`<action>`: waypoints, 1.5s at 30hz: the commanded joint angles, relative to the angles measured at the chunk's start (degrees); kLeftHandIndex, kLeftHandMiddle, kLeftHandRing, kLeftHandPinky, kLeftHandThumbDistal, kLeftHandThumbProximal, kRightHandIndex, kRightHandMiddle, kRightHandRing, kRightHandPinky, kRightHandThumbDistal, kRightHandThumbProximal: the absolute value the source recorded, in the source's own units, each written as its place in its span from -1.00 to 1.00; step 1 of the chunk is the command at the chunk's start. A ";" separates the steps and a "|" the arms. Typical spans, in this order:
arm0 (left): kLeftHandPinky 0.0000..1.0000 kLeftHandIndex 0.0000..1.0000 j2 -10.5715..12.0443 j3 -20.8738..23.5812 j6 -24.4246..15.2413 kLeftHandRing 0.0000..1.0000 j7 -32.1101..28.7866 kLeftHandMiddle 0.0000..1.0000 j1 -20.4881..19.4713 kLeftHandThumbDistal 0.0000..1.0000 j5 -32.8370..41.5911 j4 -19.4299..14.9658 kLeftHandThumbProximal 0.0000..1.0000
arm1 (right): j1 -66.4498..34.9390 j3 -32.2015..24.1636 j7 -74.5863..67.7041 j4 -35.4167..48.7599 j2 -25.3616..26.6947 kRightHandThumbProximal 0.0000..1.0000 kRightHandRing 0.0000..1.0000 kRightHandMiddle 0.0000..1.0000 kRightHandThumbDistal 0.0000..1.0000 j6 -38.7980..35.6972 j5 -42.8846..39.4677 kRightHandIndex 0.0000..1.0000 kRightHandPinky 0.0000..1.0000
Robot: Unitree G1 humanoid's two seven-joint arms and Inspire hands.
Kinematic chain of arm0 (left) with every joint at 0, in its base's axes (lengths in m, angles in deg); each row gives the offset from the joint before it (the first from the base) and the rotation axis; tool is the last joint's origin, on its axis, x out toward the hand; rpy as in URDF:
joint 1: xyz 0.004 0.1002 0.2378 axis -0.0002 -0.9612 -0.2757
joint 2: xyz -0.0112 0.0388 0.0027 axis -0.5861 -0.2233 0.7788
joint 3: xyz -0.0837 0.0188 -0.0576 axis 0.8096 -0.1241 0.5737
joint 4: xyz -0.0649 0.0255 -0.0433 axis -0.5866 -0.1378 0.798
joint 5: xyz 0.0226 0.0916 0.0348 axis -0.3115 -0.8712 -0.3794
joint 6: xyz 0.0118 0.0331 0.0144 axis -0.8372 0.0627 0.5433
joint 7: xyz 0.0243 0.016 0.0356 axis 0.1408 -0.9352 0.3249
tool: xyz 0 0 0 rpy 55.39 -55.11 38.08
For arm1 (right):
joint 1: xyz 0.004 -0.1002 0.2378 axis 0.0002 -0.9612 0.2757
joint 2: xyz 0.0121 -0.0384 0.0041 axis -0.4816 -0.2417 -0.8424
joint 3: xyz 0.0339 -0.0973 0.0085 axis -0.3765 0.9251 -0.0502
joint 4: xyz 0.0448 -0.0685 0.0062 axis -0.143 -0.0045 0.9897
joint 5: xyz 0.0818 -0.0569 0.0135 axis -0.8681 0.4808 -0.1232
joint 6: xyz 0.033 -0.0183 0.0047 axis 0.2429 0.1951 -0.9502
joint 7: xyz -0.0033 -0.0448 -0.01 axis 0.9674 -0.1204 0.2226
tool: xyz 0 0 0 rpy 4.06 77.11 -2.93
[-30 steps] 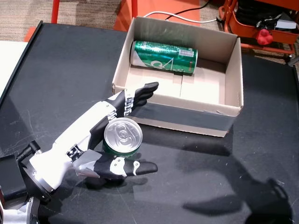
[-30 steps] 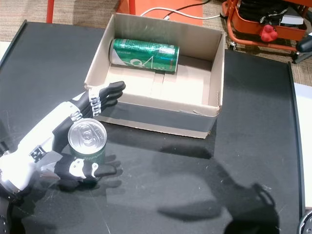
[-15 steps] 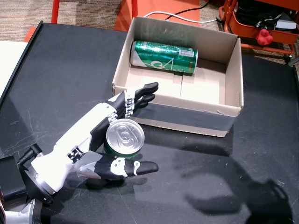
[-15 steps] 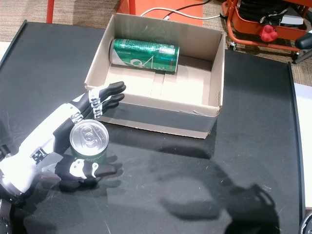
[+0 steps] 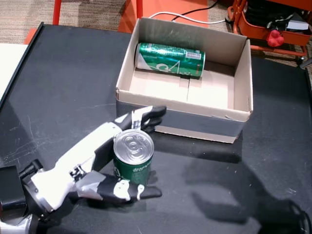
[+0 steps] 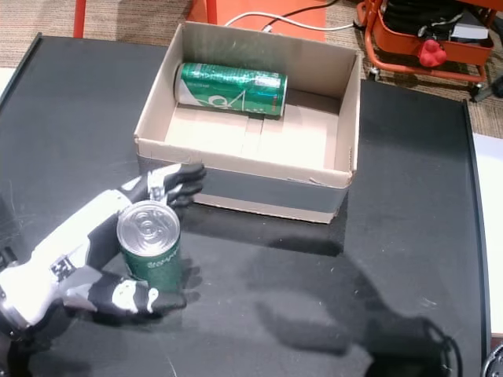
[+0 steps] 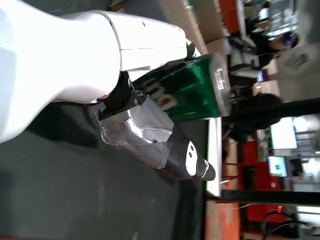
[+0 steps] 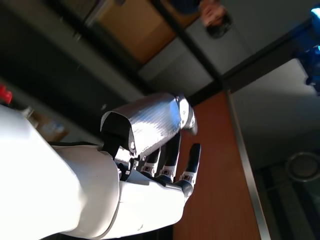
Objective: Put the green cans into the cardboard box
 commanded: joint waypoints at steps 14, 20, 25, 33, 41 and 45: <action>0.98 0.97 -1.42 0.06 -3.12 0.92 -1.68 0.89 -4.28 0.92 0.48 1.41 -0.44 | -2.45 -2.64 4.43 2.61 3.38 0.19 0.34 0.33 0.44 10.01 -5.99 0.24 0.32; 0.98 0.98 -0.82 0.71 -2.66 0.94 -1.89 0.91 -4.12 0.98 1.54 0.39 -0.43 | -2.45 -2.63 3.18 3.70 1.45 0.16 0.34 0.31 0.15 8.15 -4.08 0.18 0.35; 0.96 0.99 -0.37 1.09 -3.49 0.93 -0.12 0.90 -3.76 1.00 1.18 -0.07 -0.42 | -3.98 -2.69 -0.04 5.48 1.09 0.26 0.20 0.14 0.09 10.41 -3.33 0.04 0.21; 0.96 1.00 1.73 1.68 -2.46 0.95 2.25 0.94 -2.85 0.97 2.07 0.29 -0.44 | -2.54 -3.13 5.85 2.76 1.67 0.21 0.43 0.43 0.20 11.53 -7.11 0.35 0.45; 0.97 1.00 6.29 4.25 -2.46 0.92 3.26 0.96 3.56 0.93 4.14 7.62 -0.49 | -2.32 -2.58 6.57 3.18 0.60 0.21 0.51 0.45 0.34 11.94 -7.25 0.33 0.57; 0.99 0.93 8.09 4.78 -4.21 0.91 5.04 0.89 5.94 0.95 2.67 11.14 -0.42 | -2.59 -2.36 7.10 3.47 -0.05 0.30 0.50 0.45 0.43 13.21 -7.80 0.37 0.56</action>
